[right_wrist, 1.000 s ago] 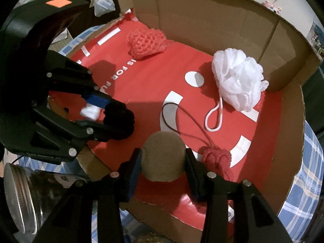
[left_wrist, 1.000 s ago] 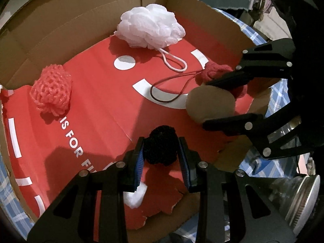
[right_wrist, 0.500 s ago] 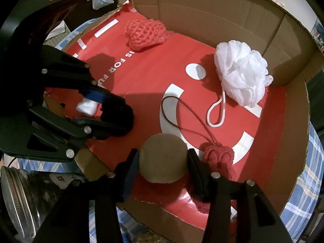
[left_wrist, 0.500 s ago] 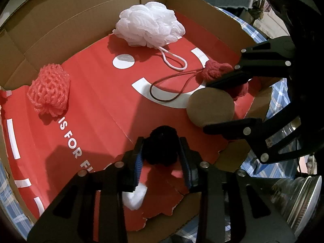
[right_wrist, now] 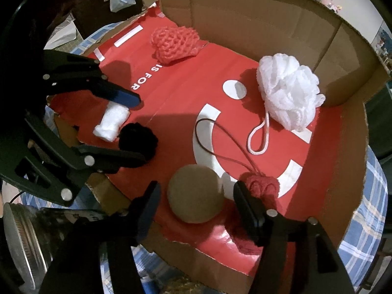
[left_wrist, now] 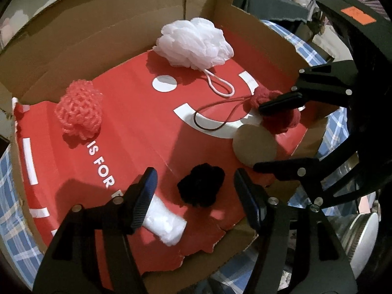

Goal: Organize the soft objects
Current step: 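Withdraw both tools from the box back toward the table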

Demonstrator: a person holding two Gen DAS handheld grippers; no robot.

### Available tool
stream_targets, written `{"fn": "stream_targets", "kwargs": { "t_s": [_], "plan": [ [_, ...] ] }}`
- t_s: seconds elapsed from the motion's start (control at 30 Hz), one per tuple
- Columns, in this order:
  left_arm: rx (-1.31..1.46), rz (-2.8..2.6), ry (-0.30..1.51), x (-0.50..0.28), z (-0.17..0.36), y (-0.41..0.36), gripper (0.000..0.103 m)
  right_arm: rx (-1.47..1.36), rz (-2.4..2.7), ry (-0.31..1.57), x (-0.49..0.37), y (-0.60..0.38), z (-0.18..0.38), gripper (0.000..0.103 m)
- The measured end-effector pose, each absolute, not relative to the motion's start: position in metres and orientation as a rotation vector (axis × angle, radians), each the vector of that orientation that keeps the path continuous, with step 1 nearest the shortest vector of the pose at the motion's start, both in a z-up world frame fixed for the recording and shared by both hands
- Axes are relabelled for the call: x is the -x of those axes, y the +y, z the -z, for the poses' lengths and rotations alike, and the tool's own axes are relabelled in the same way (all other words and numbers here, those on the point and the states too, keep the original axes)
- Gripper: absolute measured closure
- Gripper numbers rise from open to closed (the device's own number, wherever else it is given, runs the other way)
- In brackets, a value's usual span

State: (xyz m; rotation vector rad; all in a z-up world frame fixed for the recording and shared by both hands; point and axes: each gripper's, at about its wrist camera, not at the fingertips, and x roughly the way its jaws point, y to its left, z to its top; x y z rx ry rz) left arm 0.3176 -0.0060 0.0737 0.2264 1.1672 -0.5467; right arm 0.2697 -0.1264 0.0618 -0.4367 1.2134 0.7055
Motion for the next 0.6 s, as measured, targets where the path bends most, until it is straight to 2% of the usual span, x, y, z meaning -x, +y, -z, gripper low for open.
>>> {"fn": "stream_targets", "kwargs": {
  "t_s": [0.2,0.33,0.5,0.6],
  "plan": [
    [-0.181,0.483,1.099,-0.306,-0.098,0.01,0.039,0.417,-0.655,1.17,-0.265,-0.134,-0.085,0.036],
    [-0.153,0.447,1.024,-0.286,-0.122,0.019,0.03,0.4,-0.598,1.102,-0.255,-0.145,-0.112,0.026],
    [-0.106,0.419,0.898,-0.248,-0.157,0.025,0.029,0.32,-0.543,0.982,-0.229,-0.167,-0.158,0.017],
    [-0.084,0.396,0.796,-0.211,-0.178,0.029,0.021,0.289,-0.52,0.874,-0.2,-0.174,-0.187,0.008]
  ]
}}
